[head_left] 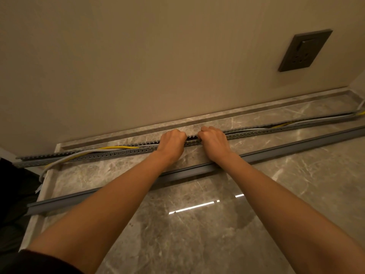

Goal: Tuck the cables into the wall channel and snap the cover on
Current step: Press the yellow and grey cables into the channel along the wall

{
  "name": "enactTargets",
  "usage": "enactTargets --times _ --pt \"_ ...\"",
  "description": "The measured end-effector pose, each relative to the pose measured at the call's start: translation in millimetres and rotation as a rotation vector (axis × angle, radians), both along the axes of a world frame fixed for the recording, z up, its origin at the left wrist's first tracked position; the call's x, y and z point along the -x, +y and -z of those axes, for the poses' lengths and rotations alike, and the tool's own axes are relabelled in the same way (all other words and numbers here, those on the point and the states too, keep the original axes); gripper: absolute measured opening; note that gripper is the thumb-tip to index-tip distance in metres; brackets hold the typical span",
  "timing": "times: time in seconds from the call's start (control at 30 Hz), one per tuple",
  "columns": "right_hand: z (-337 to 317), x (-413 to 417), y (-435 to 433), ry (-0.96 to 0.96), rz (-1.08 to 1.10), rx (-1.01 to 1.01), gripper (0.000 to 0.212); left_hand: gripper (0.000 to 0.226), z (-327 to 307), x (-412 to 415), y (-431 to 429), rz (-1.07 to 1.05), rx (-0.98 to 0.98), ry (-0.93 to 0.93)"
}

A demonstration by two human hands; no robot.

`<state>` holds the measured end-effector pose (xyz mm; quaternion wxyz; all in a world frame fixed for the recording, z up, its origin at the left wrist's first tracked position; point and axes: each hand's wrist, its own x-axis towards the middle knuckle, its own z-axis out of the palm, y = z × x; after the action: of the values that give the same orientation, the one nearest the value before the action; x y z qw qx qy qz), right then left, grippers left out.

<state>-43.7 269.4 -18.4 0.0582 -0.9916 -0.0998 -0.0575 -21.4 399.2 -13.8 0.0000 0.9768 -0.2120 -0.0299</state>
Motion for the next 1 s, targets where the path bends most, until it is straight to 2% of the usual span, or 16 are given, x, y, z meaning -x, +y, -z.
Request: enactTargets --times 0.1,0.23,0.5,0.83,1.0 --pt "4 -1 -3 0.058 0.041 0.016 0.027 0.022 3 0 3 -0.009 0.031 0.006" --pt "4 8 4 -0.007 0.009 0.01 0.015 0.025 2 -1 16 -0.015 0.126 0.066" --pt "1 3 40 -0.03 -0.018 -0.122 0.024 0.021 -5 8 70 -0.164 0.148 -0.011" --pt "-3 -3 147 0.107 -0.085 -0.242 0.026 0.018 -16 5 182 -0.311 0.167 -0.035" --pt "-8 -6 198 0.125 -0.072 -0.32 0.027 0.021 -21 -1 224 -0.309 0.215 0.041"
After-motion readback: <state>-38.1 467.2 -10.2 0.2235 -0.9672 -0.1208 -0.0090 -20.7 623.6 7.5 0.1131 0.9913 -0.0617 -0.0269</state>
